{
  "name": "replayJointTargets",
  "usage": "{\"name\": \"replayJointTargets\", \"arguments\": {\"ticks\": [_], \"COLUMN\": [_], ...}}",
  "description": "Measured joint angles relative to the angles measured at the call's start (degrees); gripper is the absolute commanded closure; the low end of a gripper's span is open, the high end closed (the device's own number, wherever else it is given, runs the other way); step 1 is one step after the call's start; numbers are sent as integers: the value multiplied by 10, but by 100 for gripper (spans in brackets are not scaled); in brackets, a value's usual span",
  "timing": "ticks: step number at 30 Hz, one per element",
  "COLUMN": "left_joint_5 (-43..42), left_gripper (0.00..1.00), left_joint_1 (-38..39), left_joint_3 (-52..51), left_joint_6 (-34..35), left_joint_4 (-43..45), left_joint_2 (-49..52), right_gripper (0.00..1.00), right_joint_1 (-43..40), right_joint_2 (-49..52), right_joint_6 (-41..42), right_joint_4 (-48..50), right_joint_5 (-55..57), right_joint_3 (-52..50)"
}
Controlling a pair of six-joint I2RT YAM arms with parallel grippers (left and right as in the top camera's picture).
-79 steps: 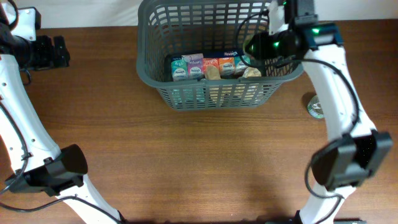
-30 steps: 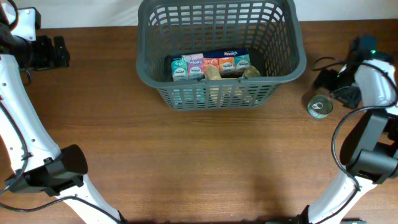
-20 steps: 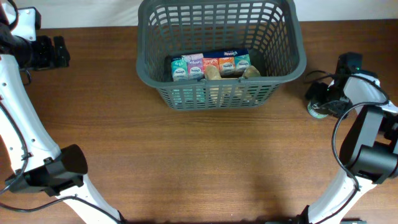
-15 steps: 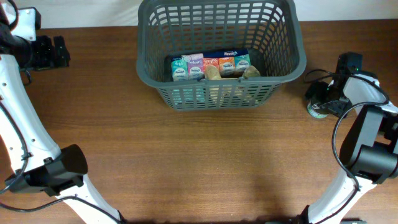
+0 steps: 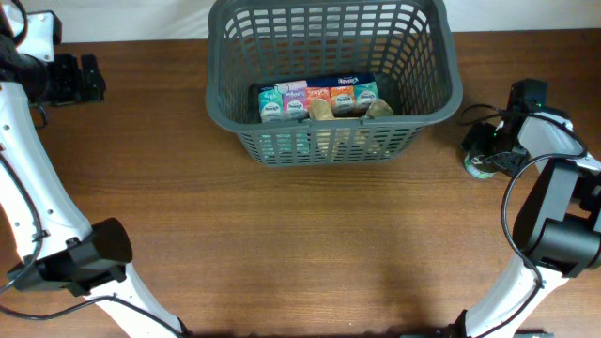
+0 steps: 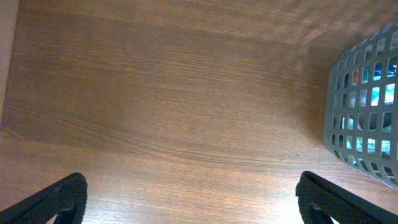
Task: Pack container
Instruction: 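Move the right gripper to the tuna can and grasp it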
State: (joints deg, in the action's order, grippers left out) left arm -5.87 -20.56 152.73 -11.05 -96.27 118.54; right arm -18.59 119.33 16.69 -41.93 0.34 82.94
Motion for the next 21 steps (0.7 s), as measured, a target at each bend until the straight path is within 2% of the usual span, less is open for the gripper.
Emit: {"name": "replayJointTargets", "arguments": {"ticks": [5, 7, 13, 17, 21], "left_joint_5": [0, 0, 0, 0, 0], "left_gripper": [1, 1, 1, 1, 1], "left_joint_1": [0, 0, 0, 0, 0], "left_joint_3": [0, 0, 0, 0, 0], "left_joint_6": [0, 0, 0, 0, 0], "left_joint_4": [0, 0, 0, 0, 0], "left_joint_2": [0, 0, 0, 0, 0], "right_gripper": [35, 43, 48, 74, 87], "right_joint_1": [0, 0, 0, 0, -5], "right_joint_2": [0, 0, 0, 0, 0], "right_joint_6": [-1, -1, 0, 0, 0], "right_joint_4": [-1, -2, -1, -13, -84], "right_joint_5": [0, 0, 0, 0, 0], "right_joint_3": [-1, -1, -1, 0, 29]}}
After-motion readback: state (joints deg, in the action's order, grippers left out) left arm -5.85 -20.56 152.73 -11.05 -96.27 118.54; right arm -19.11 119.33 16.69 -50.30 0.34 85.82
